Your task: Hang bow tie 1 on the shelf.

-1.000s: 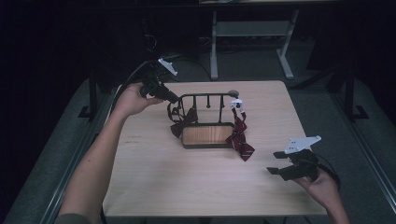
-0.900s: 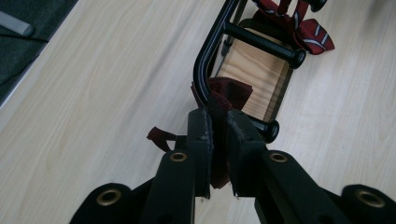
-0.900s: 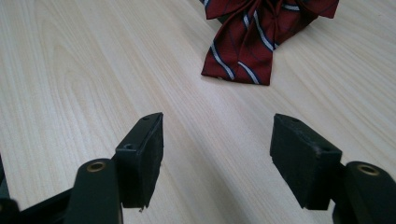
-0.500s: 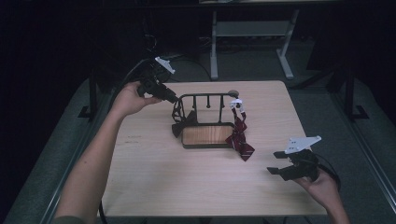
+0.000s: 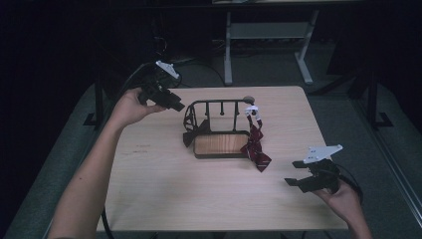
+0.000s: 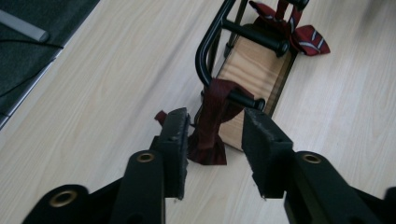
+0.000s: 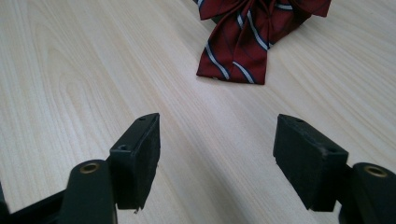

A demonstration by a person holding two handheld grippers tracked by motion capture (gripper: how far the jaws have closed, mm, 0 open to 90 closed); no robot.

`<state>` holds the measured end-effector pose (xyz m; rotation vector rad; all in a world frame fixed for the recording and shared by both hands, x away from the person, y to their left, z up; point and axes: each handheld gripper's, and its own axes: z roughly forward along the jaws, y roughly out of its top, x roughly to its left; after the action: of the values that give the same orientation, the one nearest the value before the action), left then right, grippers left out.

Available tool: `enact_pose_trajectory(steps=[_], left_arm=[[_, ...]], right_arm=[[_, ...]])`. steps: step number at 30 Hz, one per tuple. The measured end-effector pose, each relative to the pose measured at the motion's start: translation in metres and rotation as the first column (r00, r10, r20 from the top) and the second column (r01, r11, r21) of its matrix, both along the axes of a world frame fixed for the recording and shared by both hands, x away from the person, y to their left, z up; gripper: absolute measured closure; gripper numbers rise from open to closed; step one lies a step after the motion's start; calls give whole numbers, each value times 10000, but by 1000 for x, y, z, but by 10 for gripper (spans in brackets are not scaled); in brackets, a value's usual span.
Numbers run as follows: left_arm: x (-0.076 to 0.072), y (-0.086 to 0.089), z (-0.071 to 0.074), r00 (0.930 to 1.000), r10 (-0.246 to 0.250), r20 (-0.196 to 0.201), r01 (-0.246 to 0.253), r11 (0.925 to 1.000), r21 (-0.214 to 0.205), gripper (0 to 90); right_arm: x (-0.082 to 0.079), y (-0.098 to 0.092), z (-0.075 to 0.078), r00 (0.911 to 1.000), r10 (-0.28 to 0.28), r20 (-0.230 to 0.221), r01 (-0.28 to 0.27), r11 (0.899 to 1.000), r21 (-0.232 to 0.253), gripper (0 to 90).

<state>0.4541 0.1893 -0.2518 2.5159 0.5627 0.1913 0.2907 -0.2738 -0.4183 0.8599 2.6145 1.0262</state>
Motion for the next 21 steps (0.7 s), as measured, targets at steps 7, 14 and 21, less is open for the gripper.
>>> enact_pose_trajectory(steps=[7, 14, 21], left_arm=[[-10, 6, 7, 9998, -35, 181, 34, 10000, 15, 558], [-19, 6, 11, 9995, -138, 297, 138, 9999, 16, 488], [-28, 3, 11, 9988, -348, 333, 343, 9993, 162, 447]], right_arm=[[-1, -1, 1, 10000, -76, 50, 76, 10000, 35, 306], [-2, -2, 2, 9999, -156, 53, 155, 9999, 60, 303], [-3, -4, 3, 9998, -214, -1, 214, 9997, 71, 303]])
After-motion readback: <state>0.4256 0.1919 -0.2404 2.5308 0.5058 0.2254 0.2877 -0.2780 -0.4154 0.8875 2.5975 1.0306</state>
